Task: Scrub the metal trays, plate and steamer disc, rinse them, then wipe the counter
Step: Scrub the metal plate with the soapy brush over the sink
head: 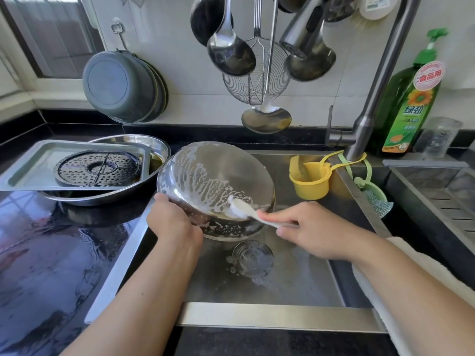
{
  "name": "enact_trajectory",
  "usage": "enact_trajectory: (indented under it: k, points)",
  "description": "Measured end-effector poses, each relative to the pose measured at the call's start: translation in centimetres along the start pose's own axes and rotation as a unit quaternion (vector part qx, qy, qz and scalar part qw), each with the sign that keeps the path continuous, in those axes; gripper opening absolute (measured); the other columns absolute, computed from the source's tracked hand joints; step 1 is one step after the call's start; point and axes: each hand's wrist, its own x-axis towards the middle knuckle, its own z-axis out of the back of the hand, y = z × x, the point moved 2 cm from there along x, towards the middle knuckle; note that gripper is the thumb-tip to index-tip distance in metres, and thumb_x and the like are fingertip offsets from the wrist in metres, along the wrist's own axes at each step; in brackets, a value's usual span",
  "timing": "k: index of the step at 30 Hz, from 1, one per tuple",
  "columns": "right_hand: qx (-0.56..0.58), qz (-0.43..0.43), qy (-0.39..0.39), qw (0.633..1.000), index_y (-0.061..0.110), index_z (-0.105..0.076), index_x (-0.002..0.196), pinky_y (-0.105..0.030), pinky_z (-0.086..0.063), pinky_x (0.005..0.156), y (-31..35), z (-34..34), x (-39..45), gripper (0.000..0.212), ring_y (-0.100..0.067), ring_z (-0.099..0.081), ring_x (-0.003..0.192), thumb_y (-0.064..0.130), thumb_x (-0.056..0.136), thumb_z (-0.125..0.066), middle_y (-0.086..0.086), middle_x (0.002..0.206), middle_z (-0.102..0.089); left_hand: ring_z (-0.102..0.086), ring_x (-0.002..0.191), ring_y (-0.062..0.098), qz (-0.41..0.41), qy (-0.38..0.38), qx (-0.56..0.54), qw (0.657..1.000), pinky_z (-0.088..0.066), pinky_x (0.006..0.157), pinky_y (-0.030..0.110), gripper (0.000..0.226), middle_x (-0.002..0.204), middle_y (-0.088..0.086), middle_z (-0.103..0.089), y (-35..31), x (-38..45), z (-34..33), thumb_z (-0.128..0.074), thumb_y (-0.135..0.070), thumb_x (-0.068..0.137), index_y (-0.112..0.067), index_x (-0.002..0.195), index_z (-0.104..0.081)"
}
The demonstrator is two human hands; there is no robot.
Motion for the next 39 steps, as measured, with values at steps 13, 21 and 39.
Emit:
enact_trajectory:
  k: [13,21,39]
  points:
    - [0.030,-0.102,-0.058,0.993,0.055,-0.056,0.134,-0.025,-0.032,0.054,-2.1,1.7,0.6,0.049,-0.012,-0.039,0.059,0.017,0.103,-0.052,0.006,0.067,-0.053,-0.071,0.080,0.019,-0.007,0.004,-0.014,1.000,-0.063,0.077,0.042,0.037,0.098,0.003,-0.074,-0.2,-0.1,0.1,-0.048,-0.025,0.107,-0.006,0.133,-0.064]
    - [0.033,-0.133,-0.087,0.987,0.048,-0.055,0.139,-0.030,-0.034,0.058,-2.4,1.2,1.1,0.048,-0.016,-0.043,0.063,0.016,0.103,-0.050,0.002,0.070,-0.053,-0.071,0.078,0.017,-0.003,0.017,-0.015,1.000,-0.063,0.083,0.045,0.034,0.087,-0.002,-0.071,-0.3,-0.8,-0.3,-0.050,-0.029,0.108,-0.008,0.128,-0.067]
    - [0.023,-0.131,-0.103,0.986,0.050,-0.050,0.142,-0.029,-0.031,0.051,-1.6,0.6,0.9,0.049,-0.016,-0.040,0.058,0.019,0.104,-0.047,0.002,0.072,-0.052,-0.075,0.080,0.017,-0.008,0.047,0.003,0.999,-0.062,0.069,0.035,0.027,0.084,-0.002,-0.076,0.0,-0.4,-0.4,-0.052,-0.039,0.107,-0.021,0.097,-0.069]
